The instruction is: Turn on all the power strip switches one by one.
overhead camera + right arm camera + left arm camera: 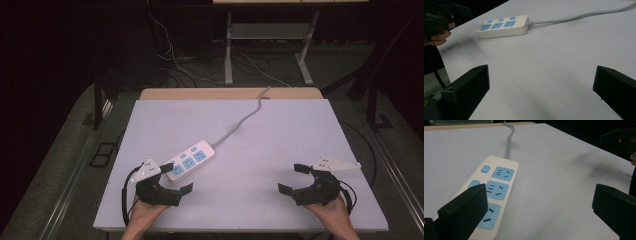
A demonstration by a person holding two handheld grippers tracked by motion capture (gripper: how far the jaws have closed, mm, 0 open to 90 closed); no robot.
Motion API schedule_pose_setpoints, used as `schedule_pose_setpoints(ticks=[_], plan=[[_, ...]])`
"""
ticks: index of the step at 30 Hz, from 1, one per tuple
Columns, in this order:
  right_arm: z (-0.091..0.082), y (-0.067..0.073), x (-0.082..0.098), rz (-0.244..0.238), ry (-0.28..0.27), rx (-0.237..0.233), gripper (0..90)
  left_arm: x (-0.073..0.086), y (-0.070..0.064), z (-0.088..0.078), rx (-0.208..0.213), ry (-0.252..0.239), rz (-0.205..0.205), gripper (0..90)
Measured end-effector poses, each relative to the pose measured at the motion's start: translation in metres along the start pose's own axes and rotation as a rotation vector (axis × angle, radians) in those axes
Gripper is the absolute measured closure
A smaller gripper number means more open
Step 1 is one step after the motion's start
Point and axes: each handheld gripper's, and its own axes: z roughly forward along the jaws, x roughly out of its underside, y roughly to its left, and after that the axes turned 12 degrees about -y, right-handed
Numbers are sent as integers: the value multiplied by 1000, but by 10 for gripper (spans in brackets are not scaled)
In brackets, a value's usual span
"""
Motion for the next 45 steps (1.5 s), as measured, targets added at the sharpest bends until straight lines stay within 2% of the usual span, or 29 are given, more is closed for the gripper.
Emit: schedule_pose_setpoints(ticks=[25, 45], plan=[[-2, -3, 3, 13, 13, -17, 6, -2, 0, -1, -16, -7, -12, 0], [-2, -5, 4, 2, 24, -13, 6, -16, 4, 2, -11, 46, -16, 0]])
